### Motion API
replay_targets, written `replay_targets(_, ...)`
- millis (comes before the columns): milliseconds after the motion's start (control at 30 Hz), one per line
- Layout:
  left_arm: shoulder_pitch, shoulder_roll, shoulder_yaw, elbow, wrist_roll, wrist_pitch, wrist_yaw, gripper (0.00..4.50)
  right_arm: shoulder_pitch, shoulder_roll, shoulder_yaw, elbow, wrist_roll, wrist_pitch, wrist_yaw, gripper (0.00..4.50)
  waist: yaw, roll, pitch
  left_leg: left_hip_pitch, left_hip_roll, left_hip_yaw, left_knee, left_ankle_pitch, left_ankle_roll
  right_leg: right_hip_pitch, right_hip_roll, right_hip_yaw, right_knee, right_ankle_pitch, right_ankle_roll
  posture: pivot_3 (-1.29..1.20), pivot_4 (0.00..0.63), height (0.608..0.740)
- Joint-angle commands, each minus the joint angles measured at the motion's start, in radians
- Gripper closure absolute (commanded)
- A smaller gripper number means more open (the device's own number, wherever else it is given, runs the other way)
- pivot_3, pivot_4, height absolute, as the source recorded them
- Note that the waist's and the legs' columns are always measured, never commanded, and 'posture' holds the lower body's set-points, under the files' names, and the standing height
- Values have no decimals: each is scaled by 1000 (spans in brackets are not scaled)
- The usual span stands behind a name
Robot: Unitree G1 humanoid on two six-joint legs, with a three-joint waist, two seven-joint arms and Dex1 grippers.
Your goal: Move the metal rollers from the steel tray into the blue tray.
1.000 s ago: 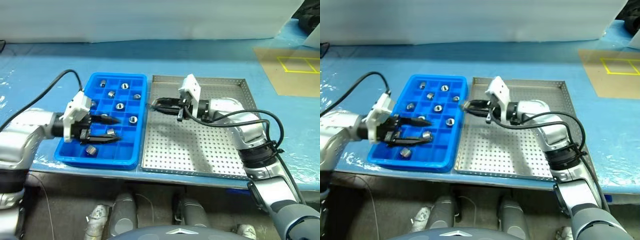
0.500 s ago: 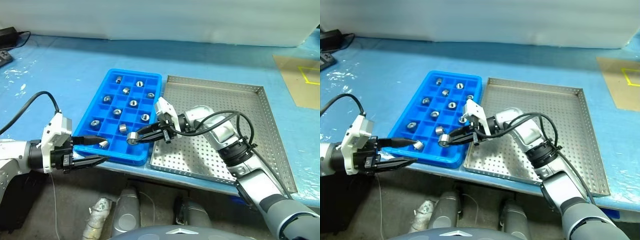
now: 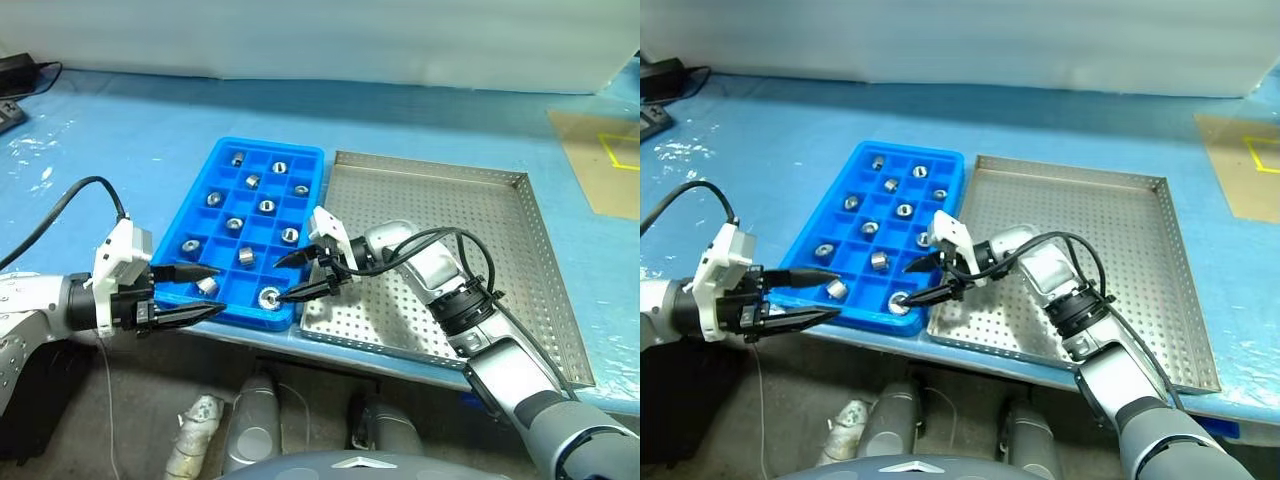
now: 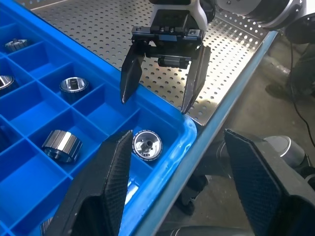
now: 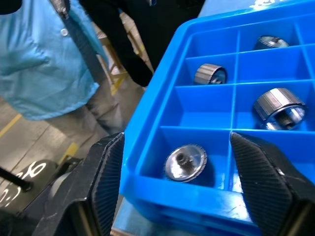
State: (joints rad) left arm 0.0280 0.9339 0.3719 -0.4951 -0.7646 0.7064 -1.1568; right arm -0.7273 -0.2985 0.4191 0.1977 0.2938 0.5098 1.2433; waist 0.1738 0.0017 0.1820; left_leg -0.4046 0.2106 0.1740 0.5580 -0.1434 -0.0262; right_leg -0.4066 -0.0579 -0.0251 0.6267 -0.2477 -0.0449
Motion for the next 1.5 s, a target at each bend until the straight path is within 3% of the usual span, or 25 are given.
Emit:
replay_targets(33, -64, 0, -44, 26, 5, -30, 3, 1391, -20, 4, -64, -40, 0, -30, -51, 1195, 0, 0, 0, 0, 0, 0, 0, 0, -1, 0, 0, 0, 0, 0, 0, 212, 150, 740)
replay_targets(200, -146, -60, -102, 74, 23, -62, 56, 1391, -49, -5, -194, -72, 47, 9, -145, 1195, -3, 0, 0, 0, -2, 0, 2, 1, -1, 0, 0, 0, 2, 0, 0, 163, 150, 740)
replay_targets(367, -251, -146, -200, 219, 132, -173, 83, 1391, 33, -105, -285, -203, 58, 63, -210, 1195, -5, -1, -1, 0, -3, 1, 3, 1, -2, 0, 0, 1, 4, 0, 0, 93, 150, 740)
replay_targets(533, -397, -281, -284, 448, 229, -300, 104, 1391, 152, -180, -400, -291, 58, 117, -343, 1195, -22, -2, -2, 0, -4, 1, 5, 2, -3, 1, -1, 2, 7, 0, 1, -8, 150, 740)
replay_targets(733, -519, -440, -357, 604, 289, -391, 107, 1391, 212, -181, -470, -376, 56, 159, -491, 1195, -65, -2, -2, 2, -3, 1, 8, 3, -4, 0, 0, 3, 13, 0, 1, -71, 150, 740)
replay_targets(967, -554, -469, -386, 670, 315, -436, 59, 1391, 218, -207, -481, -407, 68, 173, -533, 1195, -102, -2, -2, 2, -3, 1, 7, 2, -3, -1, 0, 2, 13, 0, 0, -111, 150, 740)
replay_targets(1500, -599, -478, -387, 711, 324, -441, 35, 1391, 249, -177, -469, -441, 83, 170, -609, 1195, -106, -2, -2, 2, -3, 1, 8, 2, -2, 0, 0, 3, 13, 0, -1, -164, 150, 740)
